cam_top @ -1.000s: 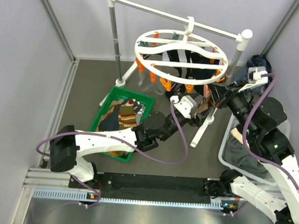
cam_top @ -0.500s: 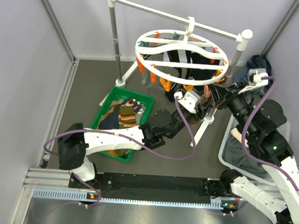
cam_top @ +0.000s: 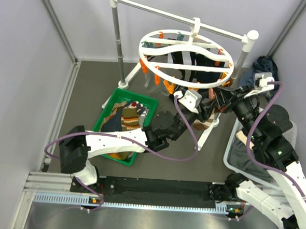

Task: Clip the socks to the hanger
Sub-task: Open the clamp at the hanger.

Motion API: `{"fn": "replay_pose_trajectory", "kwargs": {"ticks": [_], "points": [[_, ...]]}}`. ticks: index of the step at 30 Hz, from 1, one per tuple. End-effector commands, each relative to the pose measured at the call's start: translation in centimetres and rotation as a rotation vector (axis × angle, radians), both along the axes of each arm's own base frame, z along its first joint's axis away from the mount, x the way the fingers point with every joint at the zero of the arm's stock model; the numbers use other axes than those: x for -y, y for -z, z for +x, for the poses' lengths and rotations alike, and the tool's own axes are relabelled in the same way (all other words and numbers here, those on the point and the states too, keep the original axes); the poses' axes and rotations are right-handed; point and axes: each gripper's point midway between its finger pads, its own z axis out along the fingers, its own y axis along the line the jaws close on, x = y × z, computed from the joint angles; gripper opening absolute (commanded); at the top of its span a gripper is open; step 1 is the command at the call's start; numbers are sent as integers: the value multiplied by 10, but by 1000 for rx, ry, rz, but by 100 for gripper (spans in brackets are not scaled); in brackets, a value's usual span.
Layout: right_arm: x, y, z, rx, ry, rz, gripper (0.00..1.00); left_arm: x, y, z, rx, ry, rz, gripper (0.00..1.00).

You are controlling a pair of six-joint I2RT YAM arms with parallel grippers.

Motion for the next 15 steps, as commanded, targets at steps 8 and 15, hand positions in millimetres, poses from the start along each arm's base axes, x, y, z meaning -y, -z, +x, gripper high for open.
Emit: {"fn": "replay_pose_trajectory", "kwargs": {"ticks": [8, 15], "points": [[1, -2, -3, 17, -2, 9, 0, -10, -44, -3, 30, 6, -138, 27], [3, 3, -6, 11, -7, 6, 9, -13, -24, 3, 4, -33, -91, 0]]}}
